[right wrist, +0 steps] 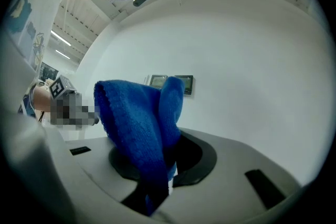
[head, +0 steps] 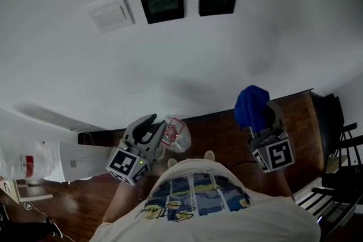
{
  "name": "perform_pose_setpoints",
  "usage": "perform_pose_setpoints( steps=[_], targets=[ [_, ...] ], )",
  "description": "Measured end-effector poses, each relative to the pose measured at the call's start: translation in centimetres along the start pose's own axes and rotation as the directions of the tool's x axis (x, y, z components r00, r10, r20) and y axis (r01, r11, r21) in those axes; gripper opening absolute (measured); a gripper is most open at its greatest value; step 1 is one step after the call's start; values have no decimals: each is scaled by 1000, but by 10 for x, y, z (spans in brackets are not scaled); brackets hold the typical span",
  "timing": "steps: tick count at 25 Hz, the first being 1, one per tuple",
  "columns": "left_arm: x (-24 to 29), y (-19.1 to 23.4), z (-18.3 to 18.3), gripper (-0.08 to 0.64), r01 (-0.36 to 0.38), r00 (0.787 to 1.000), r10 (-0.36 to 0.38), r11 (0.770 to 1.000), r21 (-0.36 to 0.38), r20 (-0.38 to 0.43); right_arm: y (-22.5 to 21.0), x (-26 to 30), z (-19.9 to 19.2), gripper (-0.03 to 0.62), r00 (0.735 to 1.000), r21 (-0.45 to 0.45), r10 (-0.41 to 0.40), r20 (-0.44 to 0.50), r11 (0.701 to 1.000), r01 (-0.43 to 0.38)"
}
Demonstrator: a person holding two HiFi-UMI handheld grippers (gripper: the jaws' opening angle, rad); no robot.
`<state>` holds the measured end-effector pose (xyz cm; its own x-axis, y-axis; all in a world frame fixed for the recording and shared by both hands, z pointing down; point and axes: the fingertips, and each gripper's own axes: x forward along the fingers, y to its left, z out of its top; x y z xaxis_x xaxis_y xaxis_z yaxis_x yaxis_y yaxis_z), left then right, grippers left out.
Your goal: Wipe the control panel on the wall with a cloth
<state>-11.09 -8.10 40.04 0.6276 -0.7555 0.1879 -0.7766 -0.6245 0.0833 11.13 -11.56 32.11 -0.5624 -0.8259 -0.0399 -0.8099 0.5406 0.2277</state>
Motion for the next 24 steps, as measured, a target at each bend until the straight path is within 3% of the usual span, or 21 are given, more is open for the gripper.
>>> perform_pose_setpoints(
  steps=[5,17,24],
  targets=[
    [-2,-2,0,97,7,1000,-7,1000,3,1,10,-4,-4,97,999,37,5,-36,999,-4],
    [-6,3,1,97,-9,1000,9,1000,6,-1,19,5,0,97,999,12,46,0,999,-46],
    [-2,-9,2,97,6,1000,-6,1000,9,-11,15,-4,-5,97,999,43,35,-29,998,-34]
  ],
)
